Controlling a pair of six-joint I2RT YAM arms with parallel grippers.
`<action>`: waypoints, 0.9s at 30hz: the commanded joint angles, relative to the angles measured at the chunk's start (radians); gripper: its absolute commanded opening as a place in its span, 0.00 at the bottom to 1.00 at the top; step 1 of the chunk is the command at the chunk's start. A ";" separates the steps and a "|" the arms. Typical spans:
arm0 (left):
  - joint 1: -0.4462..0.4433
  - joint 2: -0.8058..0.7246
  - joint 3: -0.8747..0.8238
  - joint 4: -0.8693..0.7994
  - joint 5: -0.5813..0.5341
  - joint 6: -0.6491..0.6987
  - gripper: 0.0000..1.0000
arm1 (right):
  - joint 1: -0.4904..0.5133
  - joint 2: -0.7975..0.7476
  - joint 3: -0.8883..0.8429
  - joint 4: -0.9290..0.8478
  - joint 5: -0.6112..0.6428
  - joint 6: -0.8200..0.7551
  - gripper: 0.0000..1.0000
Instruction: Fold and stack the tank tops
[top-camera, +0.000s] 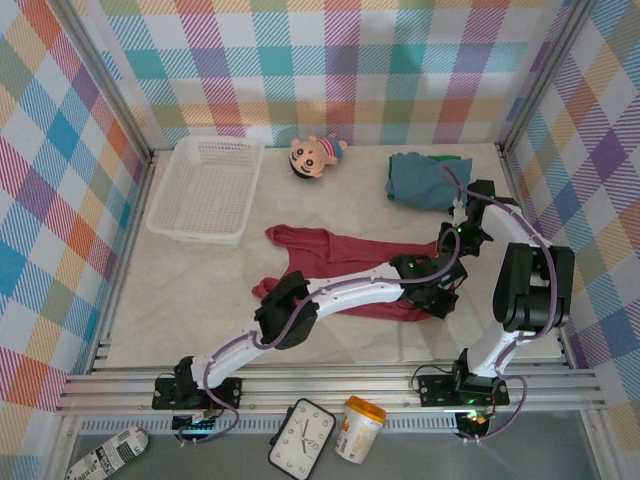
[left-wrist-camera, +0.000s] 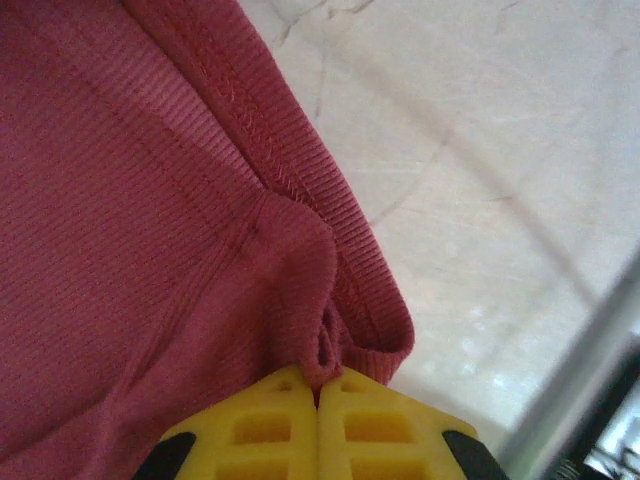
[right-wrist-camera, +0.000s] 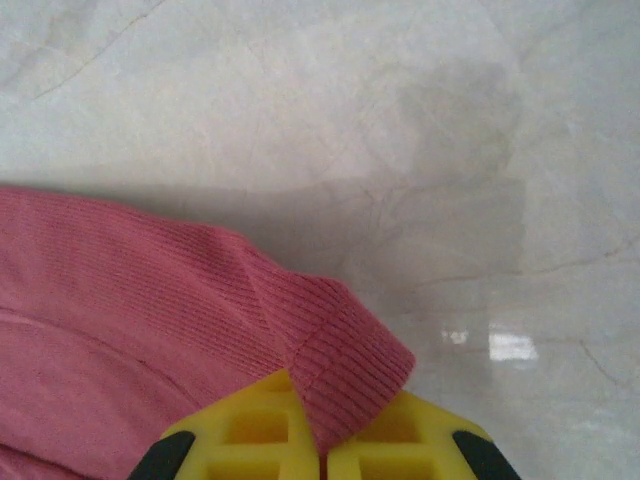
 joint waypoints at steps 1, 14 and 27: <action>0.016 -0.158 -0.107 0.111 0.054 -0.051 0.00 | 0.029 -0.031 0.040 -0.098 -0.007 0.034 0.04; 0.057 -0.541 -0.640 0.262 -0.008 -0.180 0.00 | 0.226 -0.010 0.156 -0.190 -0.016 0.176 0.07; 0.161 -0.817 -1.010 0.198 -0.096 -0.295 0.00 | 0.461 0.139 0.294 -0.103 -0.096 0.381 0.07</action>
